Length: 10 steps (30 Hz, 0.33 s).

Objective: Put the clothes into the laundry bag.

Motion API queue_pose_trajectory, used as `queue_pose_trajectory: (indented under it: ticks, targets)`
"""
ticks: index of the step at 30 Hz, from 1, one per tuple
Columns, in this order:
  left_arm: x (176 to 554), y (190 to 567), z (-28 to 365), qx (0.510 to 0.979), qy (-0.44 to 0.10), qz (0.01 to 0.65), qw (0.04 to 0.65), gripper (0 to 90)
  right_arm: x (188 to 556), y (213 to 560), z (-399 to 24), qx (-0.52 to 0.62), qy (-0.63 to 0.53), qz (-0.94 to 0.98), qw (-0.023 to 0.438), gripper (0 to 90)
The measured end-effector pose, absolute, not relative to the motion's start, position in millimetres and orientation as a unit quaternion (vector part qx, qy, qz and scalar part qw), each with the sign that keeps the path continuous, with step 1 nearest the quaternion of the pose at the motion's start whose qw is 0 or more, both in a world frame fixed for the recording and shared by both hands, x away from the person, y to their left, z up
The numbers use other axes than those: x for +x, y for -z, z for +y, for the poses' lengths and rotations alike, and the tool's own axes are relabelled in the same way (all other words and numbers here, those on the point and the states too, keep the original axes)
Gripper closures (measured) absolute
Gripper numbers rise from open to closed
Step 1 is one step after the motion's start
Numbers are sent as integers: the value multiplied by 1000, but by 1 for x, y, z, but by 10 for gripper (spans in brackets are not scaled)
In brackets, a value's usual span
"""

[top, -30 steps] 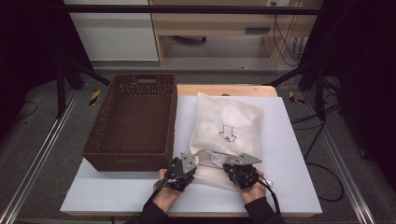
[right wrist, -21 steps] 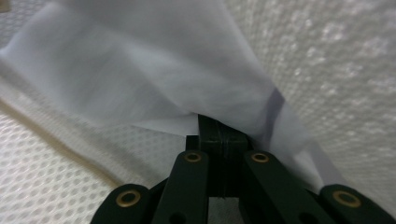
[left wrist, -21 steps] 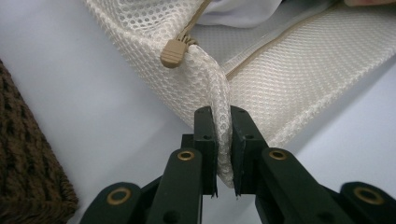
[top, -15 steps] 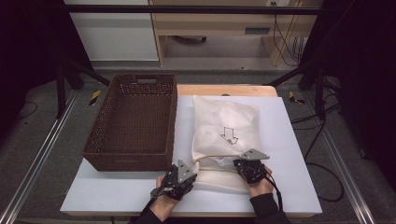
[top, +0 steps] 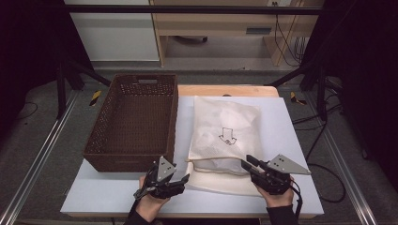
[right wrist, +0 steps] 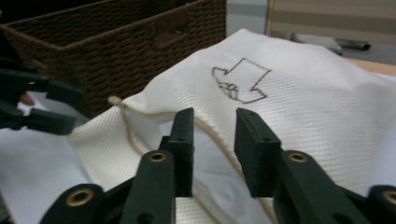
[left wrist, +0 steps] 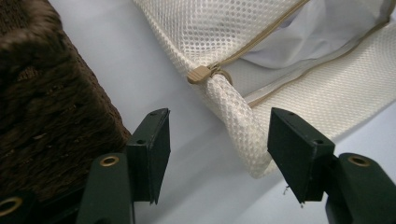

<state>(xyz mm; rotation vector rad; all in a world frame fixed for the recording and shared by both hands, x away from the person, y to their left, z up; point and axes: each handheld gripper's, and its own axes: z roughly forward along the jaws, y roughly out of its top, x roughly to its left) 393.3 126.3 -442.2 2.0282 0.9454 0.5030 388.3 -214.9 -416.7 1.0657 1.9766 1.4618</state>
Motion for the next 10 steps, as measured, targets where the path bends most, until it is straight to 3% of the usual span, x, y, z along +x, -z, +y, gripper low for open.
queue_pose_trajectory:
  ticks: [7, 10]
  targets:
    - [386, 441, 138, 810, -189, 346, 434, 337, 402, 425, -233, 421, -516, 703, 250, 386]
    - [384, 440, 143, 810, -188, 338, 441, 326, 405, 430, -240, 432, -510, 702, 247, 368]
